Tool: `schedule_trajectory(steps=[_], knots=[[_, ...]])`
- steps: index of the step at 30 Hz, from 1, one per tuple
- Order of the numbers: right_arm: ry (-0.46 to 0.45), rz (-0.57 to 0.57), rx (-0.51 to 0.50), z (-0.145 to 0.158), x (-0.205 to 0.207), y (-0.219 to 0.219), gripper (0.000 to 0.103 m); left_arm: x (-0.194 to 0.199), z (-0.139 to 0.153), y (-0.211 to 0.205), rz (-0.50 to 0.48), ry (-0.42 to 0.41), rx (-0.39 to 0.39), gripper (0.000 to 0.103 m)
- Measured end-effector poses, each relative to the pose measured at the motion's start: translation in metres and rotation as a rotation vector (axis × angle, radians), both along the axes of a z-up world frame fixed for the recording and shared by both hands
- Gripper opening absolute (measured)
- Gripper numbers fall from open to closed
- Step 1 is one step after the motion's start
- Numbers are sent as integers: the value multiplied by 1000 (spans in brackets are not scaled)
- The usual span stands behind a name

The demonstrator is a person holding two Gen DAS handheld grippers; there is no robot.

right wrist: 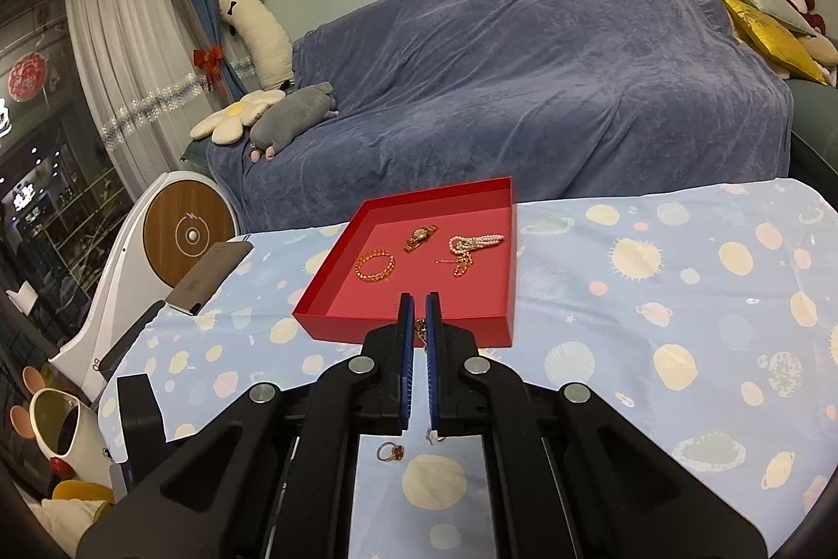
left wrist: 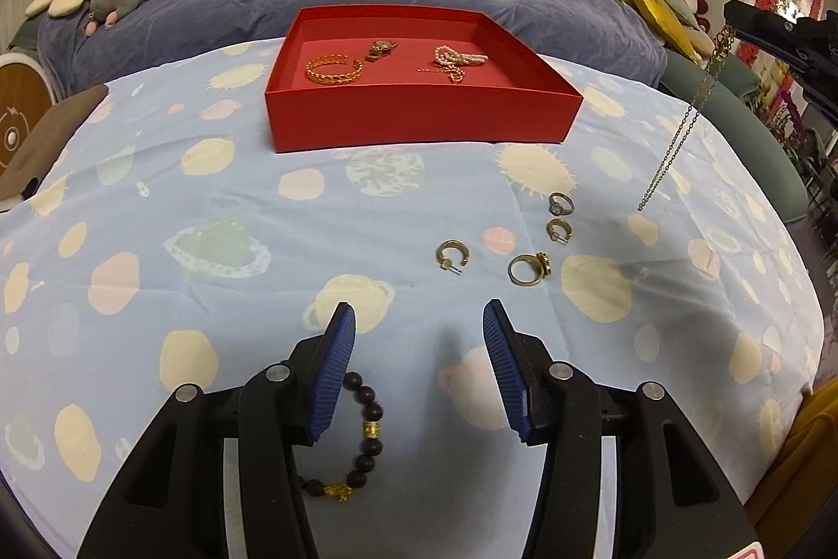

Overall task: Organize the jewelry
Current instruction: 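Grasp the black-bead bracelet with the left tool while the right tool holds the chain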

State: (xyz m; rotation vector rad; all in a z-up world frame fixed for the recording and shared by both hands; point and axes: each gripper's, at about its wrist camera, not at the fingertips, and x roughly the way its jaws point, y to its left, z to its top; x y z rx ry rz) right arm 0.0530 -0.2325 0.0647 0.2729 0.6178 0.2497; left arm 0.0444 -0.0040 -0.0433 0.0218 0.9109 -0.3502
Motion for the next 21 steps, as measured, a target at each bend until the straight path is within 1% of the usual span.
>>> schedule_trajectory(steps=[4,9,10,12,17,21], knots=[[43,6,-2,-13,-5,-5,3,1,-3,-15,-24,2,17,52],[68,31,-21,-23,-12,-1,3,-1,-1,-11,2,16,2,52],[72,36,-22,-25,-12,1,3,-3,-1,-8,11,15,10,52],[77,45,-22,-26,-13,3,4,-8,-1,1,40,12,34,61],[79,67,-22,-26,-17,12,4,-21,1,38,119,-14,91,62],[86,86,-15,-27,-18,20,4,-23,-8,68,180,1,112,62]])
